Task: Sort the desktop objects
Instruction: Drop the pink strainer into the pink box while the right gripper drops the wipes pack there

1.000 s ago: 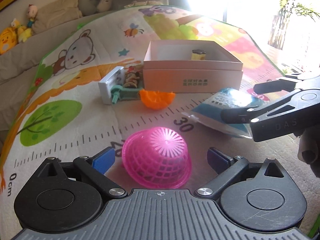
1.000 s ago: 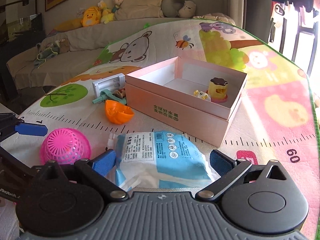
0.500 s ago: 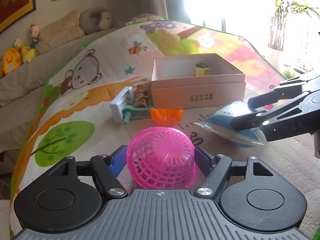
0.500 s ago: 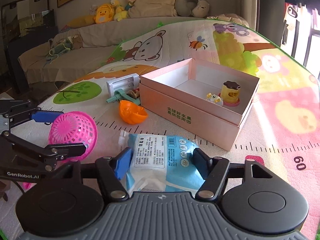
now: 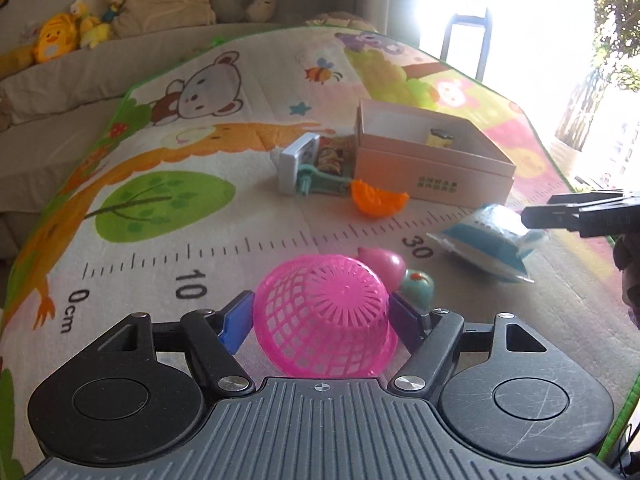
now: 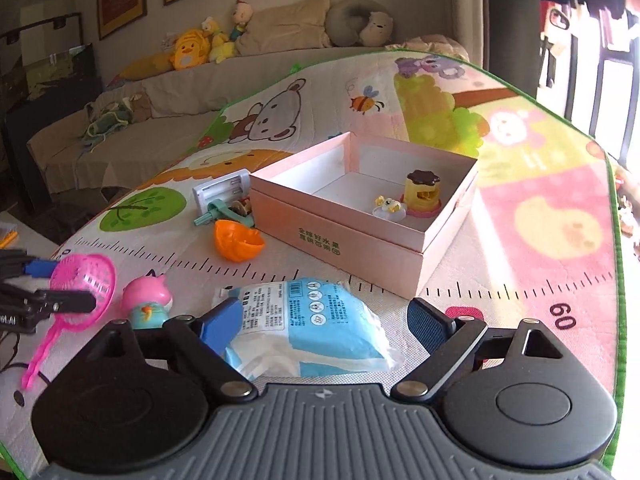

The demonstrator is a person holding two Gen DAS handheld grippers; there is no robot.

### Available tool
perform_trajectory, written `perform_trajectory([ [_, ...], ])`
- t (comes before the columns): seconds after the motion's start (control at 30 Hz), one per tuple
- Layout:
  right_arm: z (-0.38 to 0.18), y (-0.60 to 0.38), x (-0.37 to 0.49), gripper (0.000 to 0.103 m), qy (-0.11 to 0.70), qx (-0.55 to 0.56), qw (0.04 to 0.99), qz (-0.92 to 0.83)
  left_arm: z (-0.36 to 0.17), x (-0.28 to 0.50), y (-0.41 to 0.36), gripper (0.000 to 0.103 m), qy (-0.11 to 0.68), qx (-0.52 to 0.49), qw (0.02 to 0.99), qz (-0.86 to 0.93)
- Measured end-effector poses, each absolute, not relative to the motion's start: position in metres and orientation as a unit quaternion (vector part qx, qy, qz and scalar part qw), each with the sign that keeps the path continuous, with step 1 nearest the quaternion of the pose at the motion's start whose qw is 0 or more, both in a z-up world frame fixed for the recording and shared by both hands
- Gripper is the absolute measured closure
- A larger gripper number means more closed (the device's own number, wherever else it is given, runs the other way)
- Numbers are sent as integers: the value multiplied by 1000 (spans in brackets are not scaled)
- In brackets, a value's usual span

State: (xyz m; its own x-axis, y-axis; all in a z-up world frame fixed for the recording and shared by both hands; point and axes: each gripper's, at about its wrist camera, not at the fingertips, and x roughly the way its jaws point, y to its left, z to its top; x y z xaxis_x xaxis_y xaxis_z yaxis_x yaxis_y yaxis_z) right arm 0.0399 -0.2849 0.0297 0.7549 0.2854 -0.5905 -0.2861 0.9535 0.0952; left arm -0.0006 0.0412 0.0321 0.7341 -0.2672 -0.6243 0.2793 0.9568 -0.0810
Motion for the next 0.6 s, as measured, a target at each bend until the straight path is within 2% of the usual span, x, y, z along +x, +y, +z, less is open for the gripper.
perform_trajectory([
  [0.13, 14, -295, 59, 13, 344, 81, 921, 161, 26, 0, 41, 26, 339, 12, 930, -145],
  [0.27, 17, -273, 42, 12, 366, 117, 881, 275, 26, -2, 38, 25, 332, 23, 932, -145],
  [0.37, 39, -242, 14, 11, 326, 23, 889, 322, 24, -2, 35, 25, 331, 33, 932, -143],
  [0.47, 44, -219, 6, 1, 269, -104, 908, 305, 22, -2, 34, 25, 332, 33, 932, -144],
  [0.6, 27, -202, 38, 1, 302, -169, 888, 302, 22, 0, 34, 25, 335, 31, 931, -143],
])
